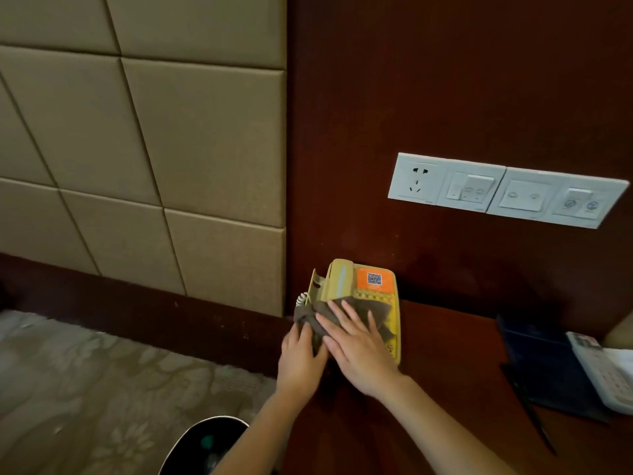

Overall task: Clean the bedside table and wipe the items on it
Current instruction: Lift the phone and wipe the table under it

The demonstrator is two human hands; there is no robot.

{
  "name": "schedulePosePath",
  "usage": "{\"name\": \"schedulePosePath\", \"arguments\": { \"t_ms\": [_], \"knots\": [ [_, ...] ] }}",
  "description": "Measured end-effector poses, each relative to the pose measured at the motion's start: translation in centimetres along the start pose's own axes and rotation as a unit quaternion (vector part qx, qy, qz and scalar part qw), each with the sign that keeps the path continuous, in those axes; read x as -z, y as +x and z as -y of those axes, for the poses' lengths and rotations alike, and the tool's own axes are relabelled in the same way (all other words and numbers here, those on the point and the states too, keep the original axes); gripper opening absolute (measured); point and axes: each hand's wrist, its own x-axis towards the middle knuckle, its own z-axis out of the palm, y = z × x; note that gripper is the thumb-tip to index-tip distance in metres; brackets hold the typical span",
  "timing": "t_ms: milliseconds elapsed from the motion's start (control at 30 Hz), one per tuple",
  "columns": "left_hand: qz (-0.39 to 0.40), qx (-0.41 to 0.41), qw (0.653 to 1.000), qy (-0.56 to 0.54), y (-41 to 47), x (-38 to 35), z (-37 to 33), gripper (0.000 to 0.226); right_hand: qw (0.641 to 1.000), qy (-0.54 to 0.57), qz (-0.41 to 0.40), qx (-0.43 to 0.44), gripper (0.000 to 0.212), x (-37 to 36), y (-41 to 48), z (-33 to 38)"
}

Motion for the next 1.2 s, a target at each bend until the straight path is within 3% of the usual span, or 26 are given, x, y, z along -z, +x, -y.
{"name": "schedulePosePath", "arguments": {
  "t_ms": [133, 467, 667, 800, 1000, 1200],
  "knots": [
    [-0.021, 0.007, 0.995, -0.093, -0.5, -0.7, 0.0, 0.066, 0.999, 0.023, 0.023, -0.028, 0.047, 0.6, 2.2, -1.3],
    [0.026, 0.018, 0.989, -0.143, 0.7, -0.1, 0.9, 0.083, 0.982, 0.126, 0.064, -0.125, 0.044, 2.4, 10.6, -4.0],
    [0.084, 0.074, 0.963, -0.246, 1.1, 0.8, 0.6, 0.098, 0.989, 0.133, 0.015, -0.068, 0.044, 1.6, 6.3, -2.1],
    [0.097, 0.104, 0.943, -0.301, 0.9, 1.1, 0.5, 0.095, 0.993, 0.119, 0.006, 0.006, 0.044, 0.0, -0.4, 0.3],
    [0.092, 0.072, 0.964, -0.24, 0.0, 0.6, 1.2, 0.075, 0.997, 0.079, -0.005, 0.027, 0.043, -0.6, -1.0, -0.3],
    [0.094, 0.062, 0.971, -0.211, 0.0, 0.9, 0.8, 0.069, 0.995, 0.095, -0.005, -0.039, 0.044, 1.5, 4.5, -2.1]
  ]
}}
